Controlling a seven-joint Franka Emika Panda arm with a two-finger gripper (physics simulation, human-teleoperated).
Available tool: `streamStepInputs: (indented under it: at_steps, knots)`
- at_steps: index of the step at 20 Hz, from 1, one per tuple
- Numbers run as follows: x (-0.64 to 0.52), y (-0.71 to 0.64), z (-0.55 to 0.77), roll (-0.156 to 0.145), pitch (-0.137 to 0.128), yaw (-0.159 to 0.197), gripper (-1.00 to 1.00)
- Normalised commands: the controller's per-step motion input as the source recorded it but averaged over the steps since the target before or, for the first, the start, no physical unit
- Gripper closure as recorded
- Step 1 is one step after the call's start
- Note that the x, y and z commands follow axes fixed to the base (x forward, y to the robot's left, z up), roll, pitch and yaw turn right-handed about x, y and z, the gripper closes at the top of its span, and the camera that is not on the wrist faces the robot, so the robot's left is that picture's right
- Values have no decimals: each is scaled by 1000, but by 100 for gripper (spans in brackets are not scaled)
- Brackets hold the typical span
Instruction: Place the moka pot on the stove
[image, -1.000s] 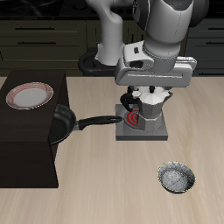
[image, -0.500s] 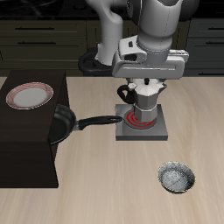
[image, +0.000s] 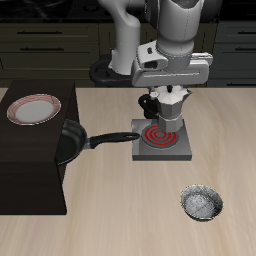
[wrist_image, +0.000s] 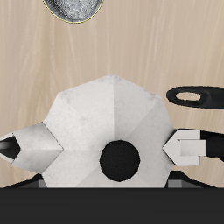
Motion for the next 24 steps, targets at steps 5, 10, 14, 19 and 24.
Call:
streamStepInputs:
  at_steps: [5,10,14,19,24]
  knots:
    - [-219,62,-52,45,12,7,100]
    - [-337,63,-138,36,5,11,100]
    - [-237,-95,-21,-7,-40,32,100]
    - [-149,-263,27,-45,-19,-6,100]
    - [-8,-44,-68,-14,9,-19,100]
